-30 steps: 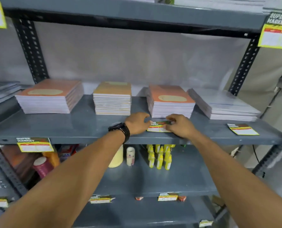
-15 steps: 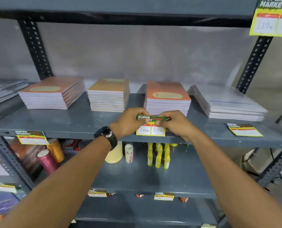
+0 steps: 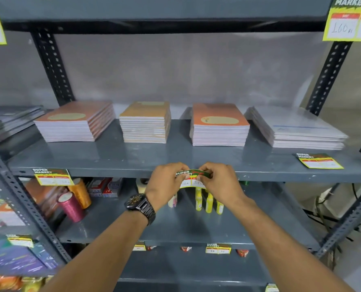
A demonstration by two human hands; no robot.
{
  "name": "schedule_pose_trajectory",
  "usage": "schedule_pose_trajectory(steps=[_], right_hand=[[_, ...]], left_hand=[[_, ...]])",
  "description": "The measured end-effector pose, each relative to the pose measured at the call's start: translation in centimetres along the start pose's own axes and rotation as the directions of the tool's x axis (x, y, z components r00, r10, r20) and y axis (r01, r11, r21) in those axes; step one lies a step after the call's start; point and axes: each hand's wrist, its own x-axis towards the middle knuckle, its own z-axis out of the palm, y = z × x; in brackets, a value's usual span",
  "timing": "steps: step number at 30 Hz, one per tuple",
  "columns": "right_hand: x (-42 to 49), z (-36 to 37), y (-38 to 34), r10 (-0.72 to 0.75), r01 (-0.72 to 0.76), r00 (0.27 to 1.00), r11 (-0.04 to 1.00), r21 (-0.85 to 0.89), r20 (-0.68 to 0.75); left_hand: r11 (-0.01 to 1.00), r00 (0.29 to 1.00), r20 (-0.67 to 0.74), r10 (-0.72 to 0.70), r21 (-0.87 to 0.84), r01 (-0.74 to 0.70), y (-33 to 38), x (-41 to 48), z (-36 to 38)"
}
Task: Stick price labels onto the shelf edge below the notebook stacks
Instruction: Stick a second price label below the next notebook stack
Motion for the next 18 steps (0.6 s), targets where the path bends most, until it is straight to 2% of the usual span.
schedule_pose_trajectory(steps=[8, 14, 18], right_hand=[[-0.4, 0.1, -0.3, -0.006, 0.003, 0.999, 0.998, -0.063, -0.05], [-0.6, 0.8, -0.4, -0.035, 0.018, 0.993, 0.99, -0.142, -0.115], [-0.6, 0.6, -0.6, -0.014, -0.006, 0.993, 0.987, -0.163, -0.121]], left_hand=[[0.994, 0.997, -0.005, 0.077, 0.075, -0.076, 0.3, 0.4, 0.5], [0.971, 0.991, 0.033, 0.131, 0.197, -0.135, 0.1, 0.7, 0.6], [0.959, 0.982, 0.076, 0.171, 0.216, -0.183, 0.0, 1.2, 0.2]])
